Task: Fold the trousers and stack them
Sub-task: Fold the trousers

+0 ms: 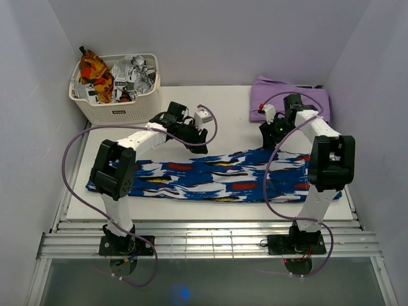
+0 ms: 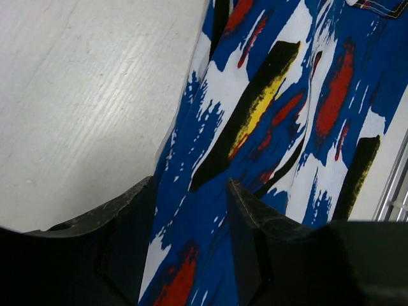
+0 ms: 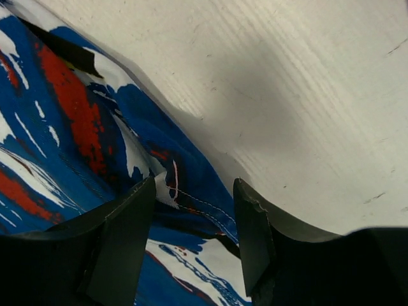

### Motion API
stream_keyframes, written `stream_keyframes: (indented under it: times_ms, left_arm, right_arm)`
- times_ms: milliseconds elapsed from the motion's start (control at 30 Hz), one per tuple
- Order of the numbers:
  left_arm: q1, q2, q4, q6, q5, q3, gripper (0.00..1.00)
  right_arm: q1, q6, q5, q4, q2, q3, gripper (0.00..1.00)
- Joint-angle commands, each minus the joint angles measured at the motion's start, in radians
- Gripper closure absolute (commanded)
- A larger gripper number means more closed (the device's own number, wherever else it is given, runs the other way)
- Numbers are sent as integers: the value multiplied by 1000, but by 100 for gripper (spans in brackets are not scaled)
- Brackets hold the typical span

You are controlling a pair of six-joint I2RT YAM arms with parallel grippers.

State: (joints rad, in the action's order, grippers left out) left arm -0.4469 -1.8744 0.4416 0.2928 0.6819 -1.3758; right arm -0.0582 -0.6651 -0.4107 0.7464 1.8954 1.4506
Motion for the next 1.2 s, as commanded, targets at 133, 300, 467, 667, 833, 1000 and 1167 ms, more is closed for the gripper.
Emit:
stream_keyframes:
  times_ms: [133,300,467,667,833,1000,1167]
  left_arm:
    - [-174,26,-124,43,13,55,51]
    - [-385,38,-132,219,-136,171,61]
    - [-496,-14,-147,244,-267,248,77]
    - [-555,-75,-144,249,-357,337,87]
    - [-556,-77,-162,207,-407,409,89]
    - [-524,-81,-158,138,-412,420,89]
    - [-469,-46,-159,28,-358,409,86]
  right_arm:
    - [-49,-13,77,-113,-122,-238,47]
    - [-71,-18,148,-177,-160,-306,82]
    - [-88,12,178,-206,-205,-306,92]
    - [-89,35,231,-252,-233,-282,92]
    - [-89,38,293,-286,-228,-251,92]
    - [-88,83,357,-329,-205,-191,92]
    - [-92,143,328,-372,-174,-196,92]
